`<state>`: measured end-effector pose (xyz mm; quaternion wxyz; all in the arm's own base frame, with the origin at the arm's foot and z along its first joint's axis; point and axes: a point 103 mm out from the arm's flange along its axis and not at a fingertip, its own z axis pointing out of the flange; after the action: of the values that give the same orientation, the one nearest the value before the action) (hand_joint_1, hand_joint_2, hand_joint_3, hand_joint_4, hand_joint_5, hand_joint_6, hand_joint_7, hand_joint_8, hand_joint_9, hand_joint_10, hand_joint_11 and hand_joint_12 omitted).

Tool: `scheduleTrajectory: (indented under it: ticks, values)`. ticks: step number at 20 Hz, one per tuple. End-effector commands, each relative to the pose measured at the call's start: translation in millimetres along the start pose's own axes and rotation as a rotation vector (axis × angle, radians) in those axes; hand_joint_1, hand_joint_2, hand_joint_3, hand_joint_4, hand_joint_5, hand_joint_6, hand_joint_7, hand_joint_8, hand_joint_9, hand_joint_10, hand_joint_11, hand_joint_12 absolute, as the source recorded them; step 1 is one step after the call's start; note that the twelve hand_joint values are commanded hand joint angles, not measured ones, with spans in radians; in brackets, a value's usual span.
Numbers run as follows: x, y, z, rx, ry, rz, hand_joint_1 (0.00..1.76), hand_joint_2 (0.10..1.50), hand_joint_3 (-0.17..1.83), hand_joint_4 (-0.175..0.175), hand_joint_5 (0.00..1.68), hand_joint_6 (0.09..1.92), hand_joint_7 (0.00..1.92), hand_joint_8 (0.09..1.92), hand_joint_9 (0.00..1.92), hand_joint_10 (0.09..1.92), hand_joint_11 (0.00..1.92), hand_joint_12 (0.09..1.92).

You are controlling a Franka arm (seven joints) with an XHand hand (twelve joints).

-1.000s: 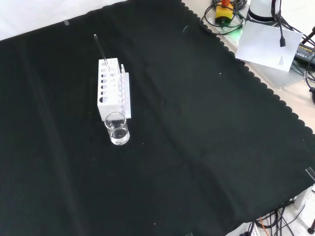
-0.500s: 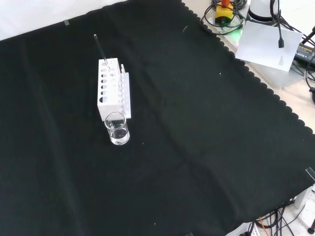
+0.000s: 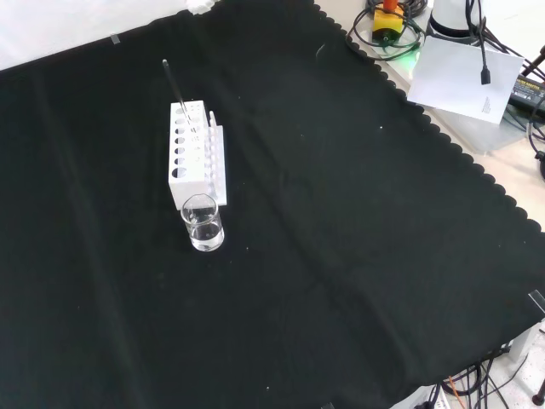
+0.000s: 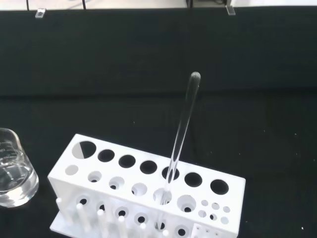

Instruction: Take the glass rod from the white test tube rack.

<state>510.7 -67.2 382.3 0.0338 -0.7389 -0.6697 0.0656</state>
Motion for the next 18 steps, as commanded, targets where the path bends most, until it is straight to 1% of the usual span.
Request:
scheduleTrajectory:
  ticks: [1, 4, 6, 8, 9, 12, 15, 17, 18]
  values:
    - [-27.5, 32.2, 25.0, 0.021, -0.001, 0.037, 0.62, 0.91, 0.61, -0.121, 0.15, 0.09, 0.04, 0.84, 0.11, 0.84, 0.00, 1.37]
    - [-28.2, 36.2, 37.4, 0.014, 0.002, 0.021, 0.61, 0.91, 0.61, -0.125, 0.16, 0.09, 0.06, 0.85, 0.16, 0.85, 0.00, 1.43]
    - [-30.0, 39.8, 46.2, 0.026, 0.002, 0.030, 0.61, 0.91, 0.62, -0.127, 0.17, 0.09, 0.07, 0.86, 0.19, 0.86, 0.00, 1.45]
    - [-30.9, 45.0, 54.4, 0.034, 0.007, 0.026, 0.61, 0.91, 0.62, -0.128, 0.17, 0.09, 0.08, 0.86, 0.21, 0.86, 0.01, 1.46]
    - [-31.9, 46.0, 63.0, 0.031, 0.017, 0.006, 0.61, 0.91, 0.62, -0.128, 0.17, 0.09, 0.08, 0.87, 0.22, 0.87, 0.01, 1.46]
    - [-35.4, 51.9, 73.0, 0.047, 0.023, 0.003, 0.61, 0.91, 0.62, -0.128, 0.18, 0.09, 0.10, 0.87, 0.25, 0.87, 0.01, 1.47]
    - [-35.9, 53.7, 77.7, 0.058, 0.017, 0.000, 0.60, 0.91, 0.62, -0.132, 0.20, 0.09, 0.19, 0.90, 0.37, 0.87, 0.04, 1.46]
    - [-32.5, 54.3, 84.3, 0.068, 0.000, 0.001, 0.60, 0.92, 0.62, -0.138, 0.22, 0.09, 0.25, 0.91, 0.47, 0.87, 0.06, 1.46]
    - [-30.2, 54.7, 88.9, 0.082, -0.004, 0.000, 0.60, 0.92, 0.62, -0.140, 0.23, 0.09, 0.28, 0.92, 0.51, 0.87, 0.08, 1.46]
